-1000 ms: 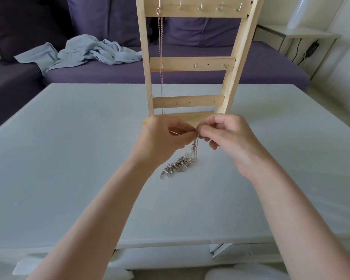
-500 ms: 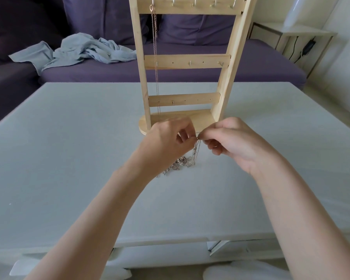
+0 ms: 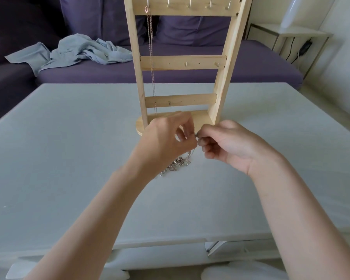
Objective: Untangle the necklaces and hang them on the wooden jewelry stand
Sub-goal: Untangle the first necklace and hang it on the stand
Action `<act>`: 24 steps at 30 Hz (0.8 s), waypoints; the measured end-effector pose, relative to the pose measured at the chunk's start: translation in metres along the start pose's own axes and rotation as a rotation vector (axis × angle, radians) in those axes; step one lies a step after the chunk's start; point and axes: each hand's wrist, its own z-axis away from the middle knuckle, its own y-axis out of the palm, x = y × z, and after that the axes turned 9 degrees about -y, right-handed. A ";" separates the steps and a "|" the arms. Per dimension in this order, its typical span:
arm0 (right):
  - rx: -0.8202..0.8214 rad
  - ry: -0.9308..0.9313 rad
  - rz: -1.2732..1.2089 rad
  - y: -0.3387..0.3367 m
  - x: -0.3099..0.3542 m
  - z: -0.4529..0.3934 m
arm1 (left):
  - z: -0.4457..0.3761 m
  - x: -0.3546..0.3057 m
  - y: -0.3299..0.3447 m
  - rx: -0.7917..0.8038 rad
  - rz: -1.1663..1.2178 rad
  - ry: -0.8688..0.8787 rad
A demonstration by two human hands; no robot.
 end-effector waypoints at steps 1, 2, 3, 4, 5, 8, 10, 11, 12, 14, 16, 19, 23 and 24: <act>-0.009 0.007 -0.003 0.000 0.000 0.000 | 0.001 0.000 0.001 0.000 -0.032 0.076; -0.016 0.011 -0.001 0.001 0.000 -0.001 | 0.002 0.000 0.002 -0.004 -0.063 0.139; -0.023 0.010 0.003 0.001 -0.001 -0.001 | 0.002 0.000 0.005 -0.013 -0.083 0.178; -0.029 0.005 0.003 0.001 -0.001 0.000 | 0.003 0.000 0.007 -0.026 -0.070 0.184; -0.035 -0.005 -0.007 0.002 -0.001 0.000 | 0.003 -0.002 0.009 -0.049 -0.028 0.152; -0.012 -0.034 -0.135 0.005 0.002 0.001 | 0.002 -0.003 0.012 -0.144 0.164 -0.073; 0.019 -0.035 -0.239 0.007 0.004 0.003 | -0.001 -0.003 0.013 -0.140 0.275 -0.207; 0.022 -0.034 -0.265 0.008 0.004 0.003 | -0.002 -0.003 0.013 -0.121 0.310 -0.237; 0.014 -0.035 -0.268 0.008 0.004 0.003 | -0.002 -0.004 0.014 -0.097 0.317 -0.240; -0.014 -0.051 -0.222 0.007 0.001 0.001 | -0.002 -0.005 0.015 -0.043 0.255 -0.217; -0.032 -0.077 -0.151 0.007 -0.002 0.001 | -0.001 -0.005 0.014 -0.023 0.140 -0.197; -0.047 -0.102 -0.116 0.010 -0.004 0.001 | -0.001 -0.004 0.009 -0.055 0.115 -0.270; -0.061 -0.127 -0.147 0.012 -0.002 0.000 | -0.001 -0.006 0.004 -0.027 0.276 -0.446; -0.081 -0.131 -0.165 0.011 -0.002 -0.001 | -0.001 -0.008 0.003 0.003 0.385 -0.506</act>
